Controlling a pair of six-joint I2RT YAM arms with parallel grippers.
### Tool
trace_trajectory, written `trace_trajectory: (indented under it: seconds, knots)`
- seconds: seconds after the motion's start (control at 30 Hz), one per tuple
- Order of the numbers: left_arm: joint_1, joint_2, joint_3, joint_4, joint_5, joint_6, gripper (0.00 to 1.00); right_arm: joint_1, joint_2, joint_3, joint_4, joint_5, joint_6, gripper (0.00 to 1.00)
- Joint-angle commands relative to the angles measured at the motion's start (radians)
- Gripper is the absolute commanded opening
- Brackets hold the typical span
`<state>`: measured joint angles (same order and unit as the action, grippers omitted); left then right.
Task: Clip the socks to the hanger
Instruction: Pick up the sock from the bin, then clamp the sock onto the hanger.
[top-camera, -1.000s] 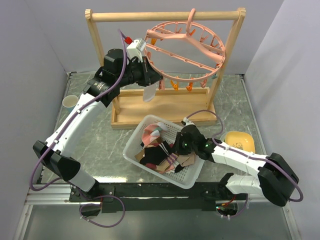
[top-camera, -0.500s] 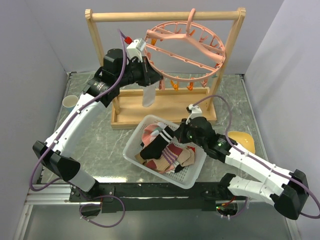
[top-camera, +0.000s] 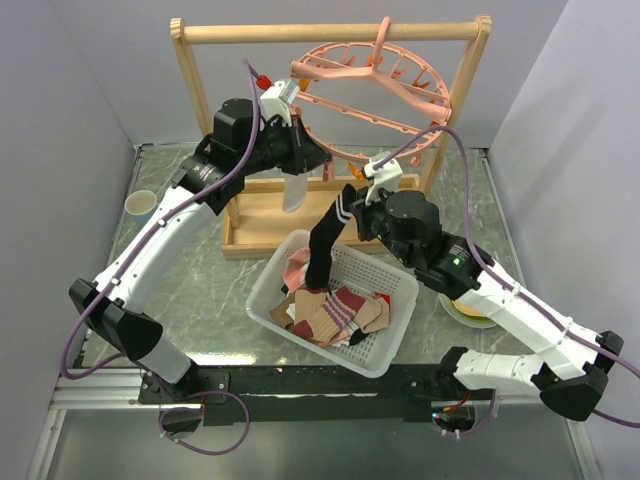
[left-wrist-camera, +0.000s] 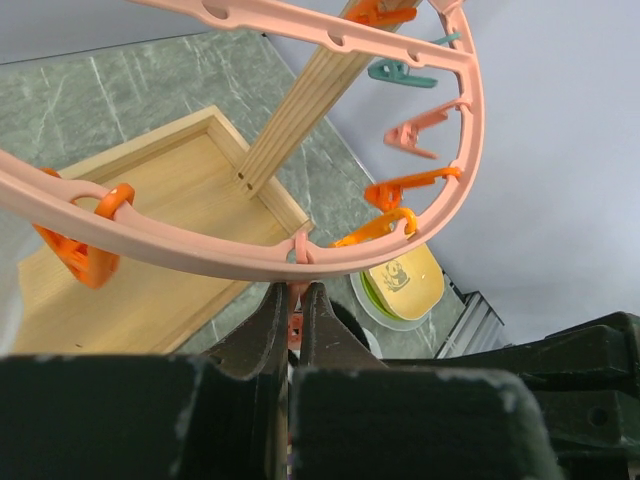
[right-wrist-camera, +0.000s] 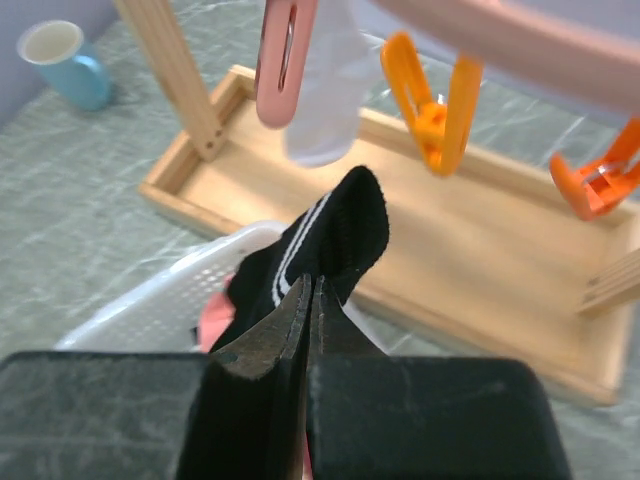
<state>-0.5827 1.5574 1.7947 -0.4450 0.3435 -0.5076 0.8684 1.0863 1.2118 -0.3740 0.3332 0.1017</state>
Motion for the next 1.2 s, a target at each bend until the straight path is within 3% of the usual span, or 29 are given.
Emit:
trace_trajectory:
  seconds: [0.0,1.17]
  knots:
    - [-0.012,0.007,0.057,0.061,-0.006,0.012,0.01,0.015,0.037,0.075,-0.031,0.058,-0.137,0.00]
    - [-0.039,0.006,0.055,0.051,-0.064,0.034,0.01,0.063,0.141,0.215,-0.031,0.021,-0.192,0.00]
